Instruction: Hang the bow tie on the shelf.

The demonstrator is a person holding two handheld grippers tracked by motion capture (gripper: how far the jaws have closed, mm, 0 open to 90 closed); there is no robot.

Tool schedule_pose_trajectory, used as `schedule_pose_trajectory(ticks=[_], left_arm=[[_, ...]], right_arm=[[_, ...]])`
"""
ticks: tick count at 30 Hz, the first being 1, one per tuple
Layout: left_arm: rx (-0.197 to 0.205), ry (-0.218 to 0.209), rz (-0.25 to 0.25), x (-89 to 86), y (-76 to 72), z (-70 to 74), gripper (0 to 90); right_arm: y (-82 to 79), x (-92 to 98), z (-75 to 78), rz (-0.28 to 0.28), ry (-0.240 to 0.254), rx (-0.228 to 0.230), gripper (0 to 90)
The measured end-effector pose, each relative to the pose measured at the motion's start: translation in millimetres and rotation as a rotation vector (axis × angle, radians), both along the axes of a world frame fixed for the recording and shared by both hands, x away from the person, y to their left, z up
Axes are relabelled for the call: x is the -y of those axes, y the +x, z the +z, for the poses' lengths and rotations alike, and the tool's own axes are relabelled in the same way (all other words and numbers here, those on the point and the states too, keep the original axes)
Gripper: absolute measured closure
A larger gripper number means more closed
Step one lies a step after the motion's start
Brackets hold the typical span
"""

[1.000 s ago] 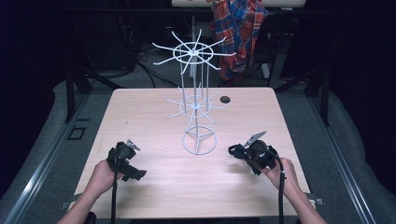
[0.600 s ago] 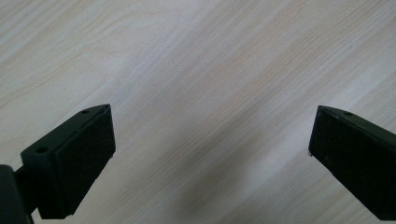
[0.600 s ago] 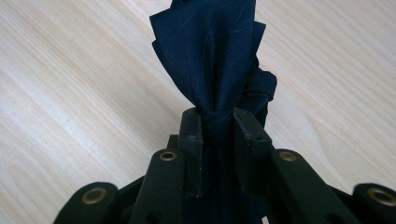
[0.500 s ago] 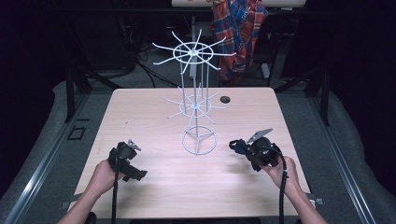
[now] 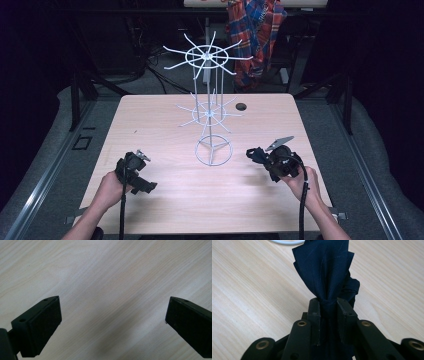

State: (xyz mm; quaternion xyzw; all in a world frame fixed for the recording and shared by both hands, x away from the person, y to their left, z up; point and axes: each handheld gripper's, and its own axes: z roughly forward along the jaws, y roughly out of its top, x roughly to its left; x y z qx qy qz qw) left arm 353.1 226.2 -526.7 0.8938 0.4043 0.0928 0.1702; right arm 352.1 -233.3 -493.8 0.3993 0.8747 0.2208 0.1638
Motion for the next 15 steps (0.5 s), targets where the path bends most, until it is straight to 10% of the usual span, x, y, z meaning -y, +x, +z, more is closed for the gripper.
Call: schedule_pose_trajectory(ticks=[15], left_arm=[[-0.002,0.003,0.000,0.2,0.0,-0.3,0.5]], right_arm=[[5.8,-12.0,15.7,0.010,0.043,0.051,74.9]])
